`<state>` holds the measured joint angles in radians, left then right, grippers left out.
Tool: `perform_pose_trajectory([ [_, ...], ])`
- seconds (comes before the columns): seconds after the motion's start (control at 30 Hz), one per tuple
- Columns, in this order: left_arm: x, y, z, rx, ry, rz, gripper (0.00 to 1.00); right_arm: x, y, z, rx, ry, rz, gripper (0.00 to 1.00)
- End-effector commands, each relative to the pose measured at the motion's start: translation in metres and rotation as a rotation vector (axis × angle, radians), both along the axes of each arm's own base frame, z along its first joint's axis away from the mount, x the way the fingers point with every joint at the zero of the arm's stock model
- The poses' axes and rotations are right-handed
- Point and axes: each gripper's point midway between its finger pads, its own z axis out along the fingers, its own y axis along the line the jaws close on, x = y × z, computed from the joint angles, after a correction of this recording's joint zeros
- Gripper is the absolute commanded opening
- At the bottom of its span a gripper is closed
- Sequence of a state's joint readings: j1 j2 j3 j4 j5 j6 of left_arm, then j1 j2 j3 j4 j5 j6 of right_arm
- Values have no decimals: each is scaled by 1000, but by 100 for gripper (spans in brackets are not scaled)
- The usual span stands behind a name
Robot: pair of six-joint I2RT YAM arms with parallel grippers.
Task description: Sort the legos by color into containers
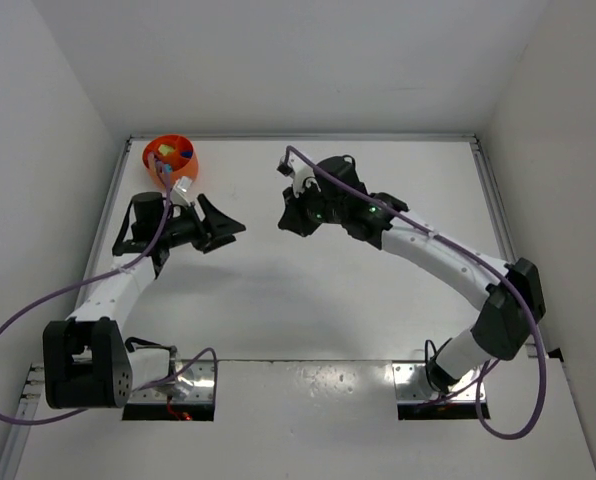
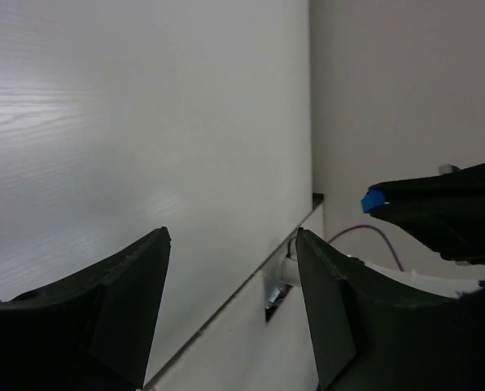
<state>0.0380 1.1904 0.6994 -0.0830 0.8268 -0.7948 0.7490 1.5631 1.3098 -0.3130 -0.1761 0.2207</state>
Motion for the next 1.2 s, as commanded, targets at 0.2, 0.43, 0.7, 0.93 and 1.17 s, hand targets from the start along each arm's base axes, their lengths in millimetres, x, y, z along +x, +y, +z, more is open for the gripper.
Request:
perform_pose_trajectory([
  [0.2,-2,-37,53,-346,147,-129,68,-32,40,19,173,74,272,0],
  [0.43,-3,-42,56,-425,284,-102,68,26,53,29,222,72,9,0],
  [0.7,-6,-28,50,-156,55,-69,45,70,33,7,159,173,-378,0],
  [0.93,-8,-32,55,257,-382,-88,49,43,40,-7,284,444,-382,0],
  [1.17,-11,-42,37,322,-425,-100,52,21,42,-18,379,706,-413,0],
])
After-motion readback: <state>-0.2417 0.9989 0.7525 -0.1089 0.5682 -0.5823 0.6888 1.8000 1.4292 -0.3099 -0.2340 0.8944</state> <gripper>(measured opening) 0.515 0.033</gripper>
